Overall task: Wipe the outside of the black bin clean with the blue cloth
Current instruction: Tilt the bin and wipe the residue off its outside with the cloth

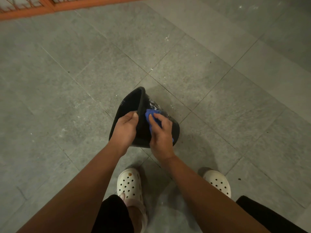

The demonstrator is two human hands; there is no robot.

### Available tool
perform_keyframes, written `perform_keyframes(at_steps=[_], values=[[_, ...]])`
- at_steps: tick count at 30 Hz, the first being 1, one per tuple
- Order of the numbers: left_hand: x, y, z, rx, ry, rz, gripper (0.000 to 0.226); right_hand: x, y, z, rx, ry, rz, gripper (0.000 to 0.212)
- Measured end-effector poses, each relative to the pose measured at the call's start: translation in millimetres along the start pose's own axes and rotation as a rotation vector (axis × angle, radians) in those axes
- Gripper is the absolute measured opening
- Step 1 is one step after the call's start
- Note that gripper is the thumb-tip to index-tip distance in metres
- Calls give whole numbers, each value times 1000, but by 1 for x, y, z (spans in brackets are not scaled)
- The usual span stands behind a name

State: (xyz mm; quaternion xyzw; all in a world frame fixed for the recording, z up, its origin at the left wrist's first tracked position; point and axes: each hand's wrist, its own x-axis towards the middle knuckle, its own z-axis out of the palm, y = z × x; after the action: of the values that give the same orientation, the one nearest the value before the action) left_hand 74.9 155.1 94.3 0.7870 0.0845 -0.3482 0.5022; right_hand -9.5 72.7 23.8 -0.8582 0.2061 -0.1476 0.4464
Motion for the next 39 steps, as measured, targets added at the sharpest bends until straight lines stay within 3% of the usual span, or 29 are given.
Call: perform_keyframes(at_steps=[6,10,15,18,21,29,36,39], values=[[3,-3,-1,13,57,-43,30,-10,2,17,-5,-125,-86,51],[3,-2,3,20,45,-11,30,8,3,12,15,-102,-123,48],[4,-4,5,-44,46,-46,32,-4,0,9,-39,-51,25,48],[5,-2,5,-84,54,-57,33,-14,-9,15,19,12,-37,53],[4,-3,2,-91,53,-49,32,-8,-21,20,79,-38,-32,53],[0,-2,12,-70,37,-29,30,12,-11,1,-87,-117,83,56],[-3,-4,10,-41,23,7,33,21,-12,-1,-47,-142,-1,59],[-1,-4,10,-40,20,17,34,28,-2,-2,-55,-194,55,60]])
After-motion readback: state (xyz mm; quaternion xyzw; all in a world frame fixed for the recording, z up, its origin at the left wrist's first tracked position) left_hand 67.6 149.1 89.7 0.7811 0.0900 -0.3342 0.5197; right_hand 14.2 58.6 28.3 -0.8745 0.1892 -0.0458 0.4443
